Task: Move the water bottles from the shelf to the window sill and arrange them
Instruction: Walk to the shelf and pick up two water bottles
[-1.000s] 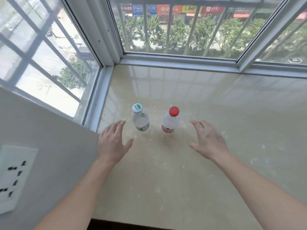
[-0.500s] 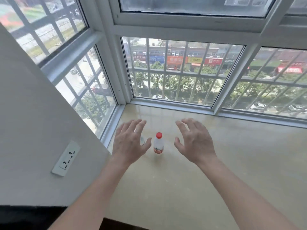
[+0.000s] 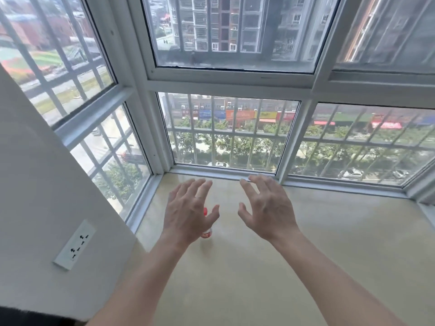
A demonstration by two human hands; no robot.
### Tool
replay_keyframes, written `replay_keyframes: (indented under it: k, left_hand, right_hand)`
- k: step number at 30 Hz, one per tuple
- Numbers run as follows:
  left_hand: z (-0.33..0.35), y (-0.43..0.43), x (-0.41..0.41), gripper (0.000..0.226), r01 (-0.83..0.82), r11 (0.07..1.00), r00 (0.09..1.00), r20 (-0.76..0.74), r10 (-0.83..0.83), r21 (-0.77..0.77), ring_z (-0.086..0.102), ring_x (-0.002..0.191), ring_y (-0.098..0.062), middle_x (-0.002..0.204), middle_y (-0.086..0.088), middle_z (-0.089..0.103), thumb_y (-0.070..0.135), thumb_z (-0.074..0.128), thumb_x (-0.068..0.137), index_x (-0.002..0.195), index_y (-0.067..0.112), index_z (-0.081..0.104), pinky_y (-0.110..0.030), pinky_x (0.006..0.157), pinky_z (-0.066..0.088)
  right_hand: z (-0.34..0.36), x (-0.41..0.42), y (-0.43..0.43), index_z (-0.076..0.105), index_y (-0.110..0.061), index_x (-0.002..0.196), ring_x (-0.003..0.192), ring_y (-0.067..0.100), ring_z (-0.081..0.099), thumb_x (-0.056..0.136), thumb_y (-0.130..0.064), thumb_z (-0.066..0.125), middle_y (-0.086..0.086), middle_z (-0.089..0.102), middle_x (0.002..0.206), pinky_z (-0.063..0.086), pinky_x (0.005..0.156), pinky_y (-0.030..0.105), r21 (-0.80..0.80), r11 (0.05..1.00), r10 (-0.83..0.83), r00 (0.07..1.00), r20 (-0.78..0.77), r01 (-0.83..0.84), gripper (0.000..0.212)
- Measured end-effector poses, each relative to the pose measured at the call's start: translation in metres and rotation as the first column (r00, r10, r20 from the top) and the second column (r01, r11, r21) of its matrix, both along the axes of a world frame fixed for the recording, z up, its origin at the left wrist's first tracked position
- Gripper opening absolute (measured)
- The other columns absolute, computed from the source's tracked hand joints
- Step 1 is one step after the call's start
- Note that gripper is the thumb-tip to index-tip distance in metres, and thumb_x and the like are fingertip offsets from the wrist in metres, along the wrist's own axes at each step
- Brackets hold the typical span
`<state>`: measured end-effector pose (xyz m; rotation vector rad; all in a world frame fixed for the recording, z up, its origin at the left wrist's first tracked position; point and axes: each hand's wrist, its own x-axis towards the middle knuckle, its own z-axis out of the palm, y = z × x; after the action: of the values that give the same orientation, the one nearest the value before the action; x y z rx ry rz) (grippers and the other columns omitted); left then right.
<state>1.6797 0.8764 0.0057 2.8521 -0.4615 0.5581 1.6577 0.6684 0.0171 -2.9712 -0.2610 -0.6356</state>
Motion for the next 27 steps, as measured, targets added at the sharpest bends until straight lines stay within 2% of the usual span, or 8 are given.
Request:
replay_keyframes:
  k: [6, 11, 19, 23, 27]
  left_hand:
    - [0.003, -0.044, 0.011, 0.064, 0.227, 0.974, 0.974, -0.022, -0.227, -0.018, 0.052, 0.126, -0.024, 0.134, 0.002, 0.060, 0.057, 0.050, 0.083, 0.136, 0.022, 0.053, -0.043, 0.106, 0.039]
    - [0.001, -0.085, 0.008, 0.064, 0.478, 0.878, 0.877, -0.043, -0.479, -0.026, 0.051, 0.125, -0.023, 0.136, 0.002, 0.058, 0.058, 0.050, 0.083, 0.137, 0.023, 0.051, -0.042, 0.106, 0.040]
    - [-0.012, -0.160, -0.052, 0.064, 0.806, 0.588, 0.585, -0.067, -0.809, -0.062, 0.052, 0.124, -0.025, 0.134, 0.003, 0.058, 0.058, 0.049, 0.081, 0.134, 0.023, 0.053, -0.043, 0.104, 0.041]
    - [-0.014, -0.200, -0.103, 0.063, 0.903, 0.422, 0.418, -0.055, -0.907, -0.084, 0.054, 0.123, -0.026, 0.133, 0.001, 0.059, 0.057, 0.049, 0.081, 0.133, 0.022, 0.055, -0.044, 0.104, 0.040]
    - [-0.013, -0.240, -0.154, 0.065, 0.959, 0.278, 0.275, -0.051, -0.960, -0.052, 0.052, 0.125, -0.026, 0.135, -0.001, 0.059, 0.057, 0.046, 0.082, 0.136, 0.021, 0.053, -0.044, 0.105, 0.039]
  right_hand:
    - [0.000, -0.035, -0.031, 0.063, -0.015, 0.126, 0.120, 0.031, 0.055, 0.081, -0.038, 0.063, 0.008, 0.063, 0.125, 0.046, 0.104, 0.046, 0.019, 0.970, -0.244, 0.970, -0.025, 0.244, 0.051]
    - [-0.007, -0.088, -0.051, 0.062, -0.015, 0.127, 0.122, 0.031, 0.054, 0.082, -0.042, 0.051, 0.009, 0.062, 0.126, 0.044, 0.107, 0.046, 0.010, 0.861, -0.506, 0.860, -0.071, 0.508, 0.054]
    - [-0.015, -0.218, -0.058, 0.062, -0.010, 0.123, 0.113, 0.032, 0.057, 0.082, -0.035, 0.055, 0.009, 0.062, 0.118, 0.046, 0.101, 0.046, -0.001, 0.583, -0.810, 0.581, -0.080, 0.813, 0.048]
    - [-0.014, -0.288, -0.062, 0.061, -0.011, 0.126, 0.115, 0.031, 0.056, 0.083, -0.040, 0.047, 0.009, 0.061, 0.121, 0.045, 0.103, 0.047, -0.014, 0.402, -0.911, 0.399, -0.099, 0.915, 0.053]
    - [-0.016, -0.350, -0.071, 0.059, -0.012, 0.129, 0.121, 0.030, 0.053, 0.085, -0.039, 0.049, 0.009, 0.060, 0.123, 0.039, 0.110, 0.045, -0.002, 0.248, -0.966, 0.247, -0.079, 0.969, 0.052]
